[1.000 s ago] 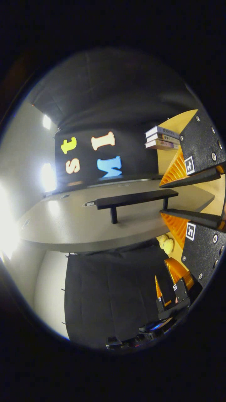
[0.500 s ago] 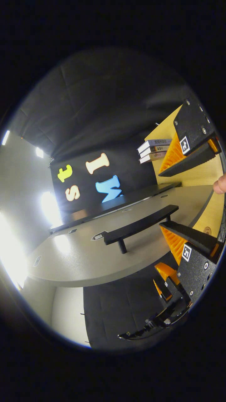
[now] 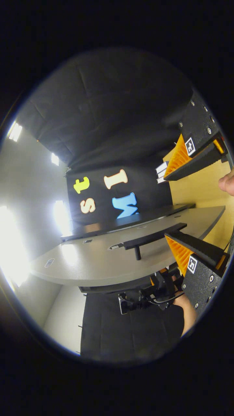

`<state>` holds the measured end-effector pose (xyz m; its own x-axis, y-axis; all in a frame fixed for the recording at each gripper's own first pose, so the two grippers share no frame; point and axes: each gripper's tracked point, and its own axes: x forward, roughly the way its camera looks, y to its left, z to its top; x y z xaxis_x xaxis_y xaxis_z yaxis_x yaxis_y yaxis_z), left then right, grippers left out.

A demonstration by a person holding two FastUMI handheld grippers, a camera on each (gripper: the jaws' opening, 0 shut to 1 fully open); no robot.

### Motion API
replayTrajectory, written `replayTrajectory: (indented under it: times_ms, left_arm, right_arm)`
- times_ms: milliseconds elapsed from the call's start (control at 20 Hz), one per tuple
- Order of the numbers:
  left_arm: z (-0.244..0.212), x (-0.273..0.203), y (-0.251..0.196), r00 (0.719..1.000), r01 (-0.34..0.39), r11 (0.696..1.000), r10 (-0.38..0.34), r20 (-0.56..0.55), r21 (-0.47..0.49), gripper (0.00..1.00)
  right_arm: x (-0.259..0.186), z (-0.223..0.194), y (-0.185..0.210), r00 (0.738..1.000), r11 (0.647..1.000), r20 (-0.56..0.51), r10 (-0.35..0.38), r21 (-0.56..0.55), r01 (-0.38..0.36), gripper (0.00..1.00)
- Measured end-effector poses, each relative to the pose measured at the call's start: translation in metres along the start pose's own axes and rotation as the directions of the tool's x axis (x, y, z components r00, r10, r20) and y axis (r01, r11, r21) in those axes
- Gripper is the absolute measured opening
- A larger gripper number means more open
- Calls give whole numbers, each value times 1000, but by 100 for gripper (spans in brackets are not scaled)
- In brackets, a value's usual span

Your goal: Open the cabinet door with the right hand, grasp the bottle in the cabinet with the left hand and place it on the coaster, then close the cabinet door with the right hand.

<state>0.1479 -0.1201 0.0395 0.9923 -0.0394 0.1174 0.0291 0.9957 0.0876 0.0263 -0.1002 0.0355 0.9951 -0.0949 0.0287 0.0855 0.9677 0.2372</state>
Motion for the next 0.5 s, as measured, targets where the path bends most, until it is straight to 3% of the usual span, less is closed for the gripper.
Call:
replayTrajectory:
  times_ms: [50,100,300,500]
  left_arm:
    - [-4,18,0,1000,7,1000,-7,-1,4,86]
    - [-7,31,-2,1000,12,1000,-12,2,6,87]
    - [-11,73,-1,998,9,999,-11,54,32,85]
    - [-26,113,13,998,-44,999,44,53,-4,87]
  right_arm:
    - [-2,6,-6,999,1000,18,-30,11,29,91]
    - [-5,12,-11,997,998,33,-63,26,62,95]
    - [-10,18,-18,989,988,33,-141,61,139,95]
    - [-13,16,-7,982,982,30,-186,-16,187,95]
